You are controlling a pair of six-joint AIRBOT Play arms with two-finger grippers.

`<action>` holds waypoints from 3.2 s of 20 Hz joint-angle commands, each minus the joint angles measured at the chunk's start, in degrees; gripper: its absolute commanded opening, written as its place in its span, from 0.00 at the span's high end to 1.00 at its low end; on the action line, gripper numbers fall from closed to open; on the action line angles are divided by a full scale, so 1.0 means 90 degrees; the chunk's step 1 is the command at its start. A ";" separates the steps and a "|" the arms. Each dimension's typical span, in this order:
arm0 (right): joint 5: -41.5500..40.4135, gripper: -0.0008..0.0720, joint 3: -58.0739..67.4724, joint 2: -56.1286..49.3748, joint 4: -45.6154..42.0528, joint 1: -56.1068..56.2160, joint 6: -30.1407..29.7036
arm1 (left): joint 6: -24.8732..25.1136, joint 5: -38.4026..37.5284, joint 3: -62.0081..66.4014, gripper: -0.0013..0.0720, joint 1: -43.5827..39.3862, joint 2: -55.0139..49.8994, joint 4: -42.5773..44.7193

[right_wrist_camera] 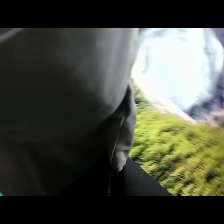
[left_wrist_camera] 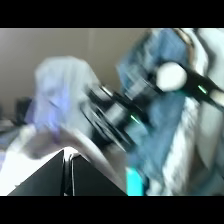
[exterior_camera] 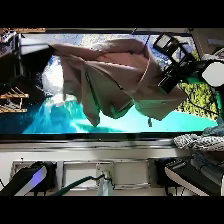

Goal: Fold the clothes and pants, and hang the long-sleeved shirts on hangers.

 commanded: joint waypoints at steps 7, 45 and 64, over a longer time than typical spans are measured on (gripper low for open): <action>-0.0546 0.95 0.1134 0.0112 0.0029 -0.0053 0.0508 | -0.1030 -0.0070 -0.0027 0.22 -0.1630 -0.0085 0.2047; -0.3854 0.95 0.3837 -0.1025 -0.2601 -0.5960 0.7261 | -0.5263 0.2980 -0.0022 0.35 -0.4056 0.0121 0.5744; -0.3145 0.86 0.3781 -0.1049 -0.1049 -0.7898 0.6900 | -0.5374 0.2752 -0.0022 0.35 -0.4056 0.0121 0.6001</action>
